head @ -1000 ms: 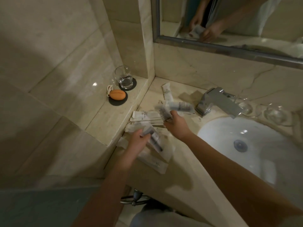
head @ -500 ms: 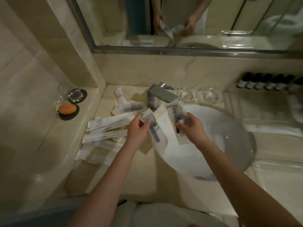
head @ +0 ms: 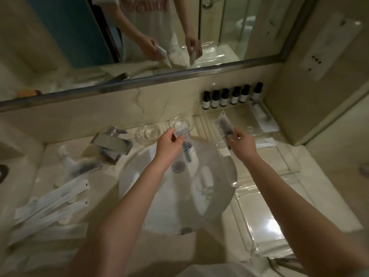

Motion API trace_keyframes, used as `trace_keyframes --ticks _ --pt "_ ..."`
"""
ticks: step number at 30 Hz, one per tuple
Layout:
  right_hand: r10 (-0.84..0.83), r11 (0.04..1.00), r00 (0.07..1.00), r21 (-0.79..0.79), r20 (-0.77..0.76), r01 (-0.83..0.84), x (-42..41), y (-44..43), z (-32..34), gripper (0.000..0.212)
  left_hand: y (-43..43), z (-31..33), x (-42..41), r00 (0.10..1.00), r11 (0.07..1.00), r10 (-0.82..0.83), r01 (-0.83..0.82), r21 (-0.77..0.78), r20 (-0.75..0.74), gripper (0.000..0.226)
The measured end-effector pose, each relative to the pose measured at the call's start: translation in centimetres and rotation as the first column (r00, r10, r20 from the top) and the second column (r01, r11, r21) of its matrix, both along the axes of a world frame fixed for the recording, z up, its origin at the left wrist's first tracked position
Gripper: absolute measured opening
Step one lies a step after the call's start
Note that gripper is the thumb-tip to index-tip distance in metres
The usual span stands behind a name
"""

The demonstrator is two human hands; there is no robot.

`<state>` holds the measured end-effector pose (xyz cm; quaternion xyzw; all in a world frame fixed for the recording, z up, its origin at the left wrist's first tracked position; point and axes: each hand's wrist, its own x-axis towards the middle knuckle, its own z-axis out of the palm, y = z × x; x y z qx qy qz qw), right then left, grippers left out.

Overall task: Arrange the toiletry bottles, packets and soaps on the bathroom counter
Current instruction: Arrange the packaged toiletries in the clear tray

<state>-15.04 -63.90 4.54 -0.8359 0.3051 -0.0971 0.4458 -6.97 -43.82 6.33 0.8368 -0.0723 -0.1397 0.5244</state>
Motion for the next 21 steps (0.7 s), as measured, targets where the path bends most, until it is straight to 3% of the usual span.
trace_keyframes --ticks 4,9,13,18,21 --pt "-0.041 0.962 0.995 -0.272 -0.091 0.015 2.7 -5.0 -1.1 0.031 -4.4 -0.1 1.3 0.998 0.997 -0.055 0.054 0.050 0.019 0.017" --pt "-0.070 0.824 0.975 -0.563 -0.213 -0.064 5.8 -8.8 -2.5 0.052 -7.4 -0.7 2.8 0.997 0.993 -0.079 0.078 0.086 0.015 0.020" --pt "-0.007 0.758 0.943 -0.617 -0.332 -0.212 6.3 -9.3 -4.2 0.055 -8.4 -1.2 4.0 0.998 0.993 -0.064 0.063 0.096 0.009 0.029" --pt "0.029 0.775 0.973 -0.610 -0.228 -0.166 5.6 -8.7 -5.4 0.047 -8.3 -2.4 4.8 0.999 0.990 -0.054 0.054 0.127 -0.005 0.036" --pt "0.189 0.728 0.957 -0.623 -0.221 -0.287 5.2 -9.7 -6.2 0.045 -8.4 -2.6 5.2 0.999 0.990 -0.047 0.048 0.130 -0.011 0.030"
